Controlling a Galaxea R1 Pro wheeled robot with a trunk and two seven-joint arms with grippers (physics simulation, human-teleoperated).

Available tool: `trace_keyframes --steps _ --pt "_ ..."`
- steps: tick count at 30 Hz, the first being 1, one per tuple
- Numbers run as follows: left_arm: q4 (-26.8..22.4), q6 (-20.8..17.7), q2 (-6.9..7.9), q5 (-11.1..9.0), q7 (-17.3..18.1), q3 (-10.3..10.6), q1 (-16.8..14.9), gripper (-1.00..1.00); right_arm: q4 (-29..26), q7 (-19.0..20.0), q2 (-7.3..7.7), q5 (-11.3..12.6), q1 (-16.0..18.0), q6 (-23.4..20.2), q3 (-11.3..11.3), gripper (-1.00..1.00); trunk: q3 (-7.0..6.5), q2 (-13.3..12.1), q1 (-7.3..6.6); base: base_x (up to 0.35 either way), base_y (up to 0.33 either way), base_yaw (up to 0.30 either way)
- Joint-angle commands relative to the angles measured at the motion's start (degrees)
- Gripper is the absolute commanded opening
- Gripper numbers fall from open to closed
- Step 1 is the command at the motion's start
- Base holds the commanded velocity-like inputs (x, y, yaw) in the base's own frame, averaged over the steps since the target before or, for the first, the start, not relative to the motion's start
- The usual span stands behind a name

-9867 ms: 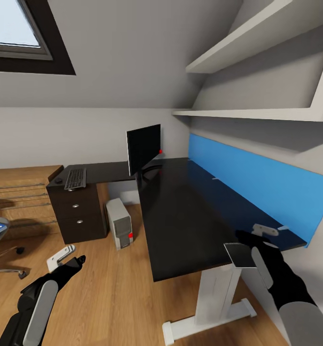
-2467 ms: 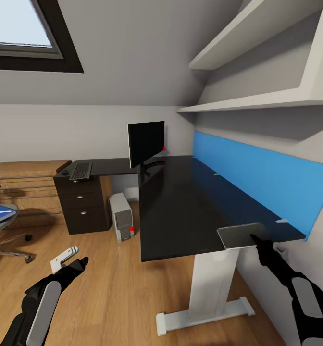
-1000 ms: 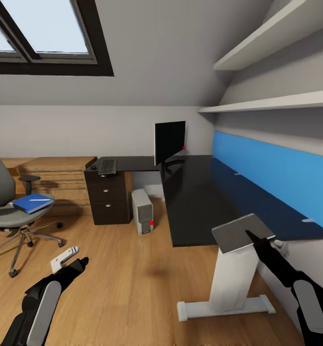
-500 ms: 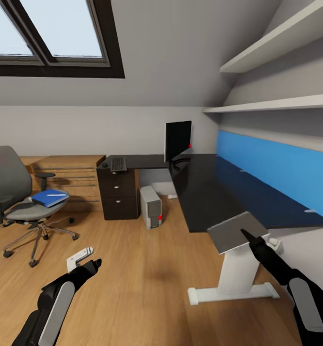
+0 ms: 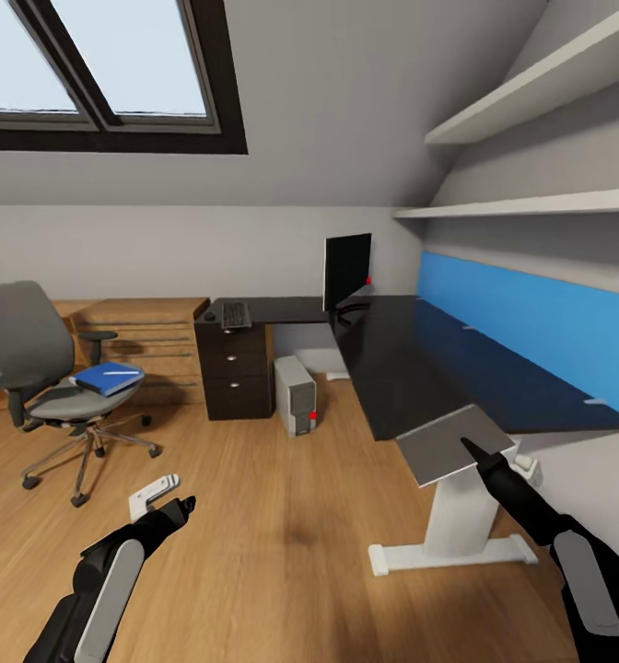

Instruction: In the bedroom, organize the workspace by keeping the computer under the desk, ensuring the monitor is on the desk, placing the keyboard on the desk next to the monitor, placing the mouse on the desk next to the keyboard, moving the folder from the swivel chair onto the desk next to the mouse, stacking the notebook on top of the folder with the pen on top of the notebook, and positioning the swivel chair next to the desk.

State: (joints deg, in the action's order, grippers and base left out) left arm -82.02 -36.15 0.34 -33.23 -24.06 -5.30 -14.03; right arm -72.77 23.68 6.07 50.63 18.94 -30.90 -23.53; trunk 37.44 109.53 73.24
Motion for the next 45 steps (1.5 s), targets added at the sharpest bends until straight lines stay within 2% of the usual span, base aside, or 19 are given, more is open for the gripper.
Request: trace_keyframes --steps 1,8,18,22,26,27,28,29,30,32,33,35,36,37,40,41,42,43,45 --pt "-0.07 -0.15 0.02 -0.61 -0.53 0.02 -0.04 1.00 0.00 0.05 -0.03 0.26 0.05 -0.47 -0.11 -1.00 -0.12 -0.39 -0.23 0.000 0.000 0.000" --pt "0.01 -0.11 0.00 -0.66 -0.59 0.02 -0.04 1.00 0.00 0.05 -0.09 0.18 0.05 -0.48 -0.04 -1.00 -1.38 -3.19 -1.77 0.000 0.000 0.067" --pt "0.16 -0.12 -0.10 -0.66 -0.63 0.16 -0.04 1.00 -0.09 0.02 -0.20 -0.14 0.05 -0.35 0.02 -1.00 -3.17 -7.20 -3.97 0.000 0.000 0.227" --pt "0.24 -0.03 -0.08 -0.62 -0.71 1.78 -0.04 1.00 -0.34 -0.08 -0.84 -1.28 0.05 -0.24 1.09 -1.00 -3.89 -8.81 -4.84 0.000 0.000 0.271" --pt "0.27 0.10 -0.07 -0.61 -0.84 3.32 -0.04 1.00 -1.32 -0.17 -1.96 -4.66 0.05 -0.17 2.22 -1.00 -4.61 -10.41 -5.72 0.000 0.000 0.275" --pt "0.28 0.14 -0.07 -0.61 -0.87 3.71 -0.04 1.00 -1.92 -0.19 -3.21 -7.84 0.05 -0.09 2.49 -1.00 -4.79 -10.81 -5.94 0.000 0.000 0.277" --pt "0.28 0.15 -0.07 -0.61 -0.88 3.78 -0.04 1.00 -2.12 -0.20 -3.66 -9.10 0.05 -0.04 2.55 -1.00 -4.97 -11.21 -6.16 0.000 0.000 0.277" --pt "0.28 0.17 -0.07 -0.59 -0.89 3.90 -0.04 1.00 -2.45 -0.20 -4.60 -11.81 0.05 0.04 2.64 -1.00 -5.15 -11.62 -6.38 0.000 0.000 0.277" --pt "0.28 0.18 -0.07 -0.55 -0.85 4.02 -0.04 1.00 -2.91 -0.21 -6.09 -15.99 0.05 0.27 2.71 -1.00 -5.33 -12.02 -6.60 0.000 0.000 0.277" --pt "0.28 0.19 -0.12 -0.53 -0.83 4.13 -0.04 1.00 -3.22 -0.21 -8.12 -21.19 0.05 1.30 2.76 -1.00 -5.69 -12.82 -7.04 0.000 0.000 0.277" --pt "0.28 0.19 -0.13 -0.53 -0.83 4.15 -0.04 1.00 -3.26 -0.21 -8.55 -22.42 0.05 1.77 2.76 -1.00 -5.87 -13.22 -7.26 0.000 0.000 0.278" --pt "0.28 0.20 -0.15 -0.52 -0.82 4.21 -0.04 1.00 -3.31 -0.25 -9.90 -26.85 0.05 3.97 2.78 -1.00 -6.23 -14.02 -7.70 0.000 0.000 0.278" --pt "0.28 0.20 -0.15 -0.52 -0.82 4.21 -0.04 1.00 -3.28 -0.26 -10.17 -27.91 0.05 4.49 2.78 -1.00 -6.41 -14.42 -7.92 0.000 0.000 0.278" --pt "0.28 0.20 -0.15 -0.52 -0.82 4.22 -0.04 1.00 -3.19 -0.31 -10.69 -30.03 0.05 5.39 2.80 -1.00 -6.59 -14.82 -8.14 0.000 0.000 0.279" --pt "0.28 0.20 -0.16 -0.52 -0.82 4.23 -0.04 1.00 -3.09 -0.39 -11.46 -33.14 0.05 6.44 2.84 -1.00 -7.12 -16.03 -8.80 0.000 0.000 0.279" --pt "0.28 0.20 -0.16 -0.52 -0.82 4.24 -0.04 1.00 -3.06 -0.42 -11.95 -35.17 0.05 7.06 2.88 -1.00 -7.30 -16.43 -9.02 0.000 0.000 0.279" --pt "0.28 0.20 -0.14 -0.52 -0.82 4.24 -0.04 1.00 -3.03 -0.43 -12.16 -36.15 0.05 7.39 2.90 -1.00 -7.48 -16.83 -9.24 0.000 0.000 0.276" --pt "0.28 0.19 -0.15 -0.52 -0.80 4.24 -0.04 1.00 -2.90 -0.43 -12.76 -40.39 0.05 9.90 2.91 -1.00 -7.66 -17.23 -9.46 0.000 0.000 0.112" --pt "0.28 0.18 -0.16 -0.52 -0.77 4.24 -0.04 1.00 -2.89 -0.35 -12.89 -41.97 0.05 11.57 2.89 -1.00 -8.02 -18.03 -9.90 0.000 0.000 0.074"
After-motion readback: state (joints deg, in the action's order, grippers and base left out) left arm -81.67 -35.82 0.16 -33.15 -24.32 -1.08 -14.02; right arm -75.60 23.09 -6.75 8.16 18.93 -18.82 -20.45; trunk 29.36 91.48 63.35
